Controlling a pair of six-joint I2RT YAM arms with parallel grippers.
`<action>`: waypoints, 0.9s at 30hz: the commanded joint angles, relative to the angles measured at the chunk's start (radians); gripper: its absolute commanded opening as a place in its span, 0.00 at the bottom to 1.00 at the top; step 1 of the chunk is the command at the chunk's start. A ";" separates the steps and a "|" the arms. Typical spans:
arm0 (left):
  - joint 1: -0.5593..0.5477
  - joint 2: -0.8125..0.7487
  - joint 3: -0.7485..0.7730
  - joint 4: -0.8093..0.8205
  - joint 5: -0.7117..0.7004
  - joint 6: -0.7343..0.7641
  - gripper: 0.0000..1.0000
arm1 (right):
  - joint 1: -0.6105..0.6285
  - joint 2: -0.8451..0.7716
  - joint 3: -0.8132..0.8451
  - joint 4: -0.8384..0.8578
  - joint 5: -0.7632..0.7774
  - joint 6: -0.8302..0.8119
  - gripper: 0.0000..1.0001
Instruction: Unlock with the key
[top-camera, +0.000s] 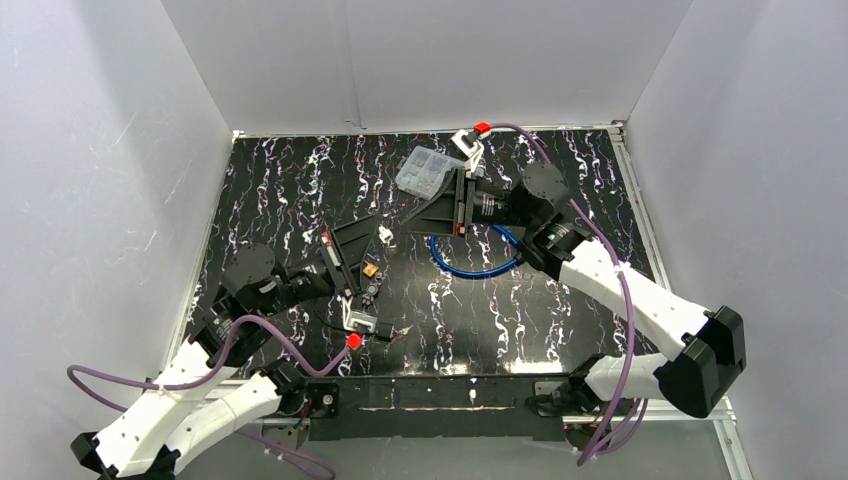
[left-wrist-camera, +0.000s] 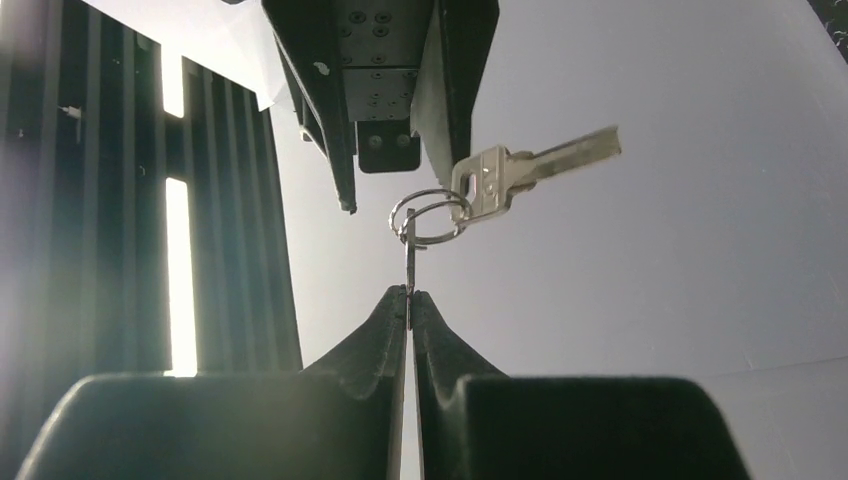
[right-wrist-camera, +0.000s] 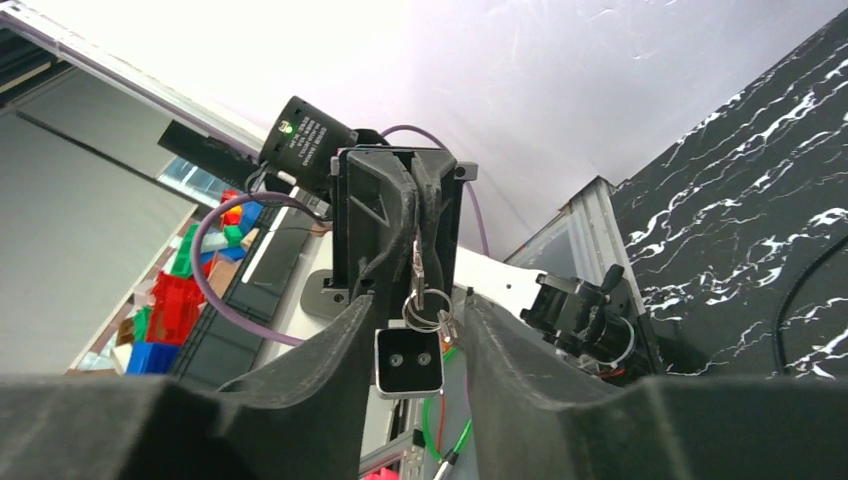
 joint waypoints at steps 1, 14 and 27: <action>-0.015 0.002 0.029 0.039 0.017 0.319 0.00 | 0.003 0.014 0.013 0.147 -0.042 0.071 0.41; -0.056 0.030 0.049 0.043 -0.077 0.336 0.00 | 0.049 0.045 0.027 0.155 -0.035 0.076 0.42; -0.082 0.006 0.026 0.043 -0.136 0.350 0.00 | 0.054 0.068 0.008 0.228 0.027 0.119 0.01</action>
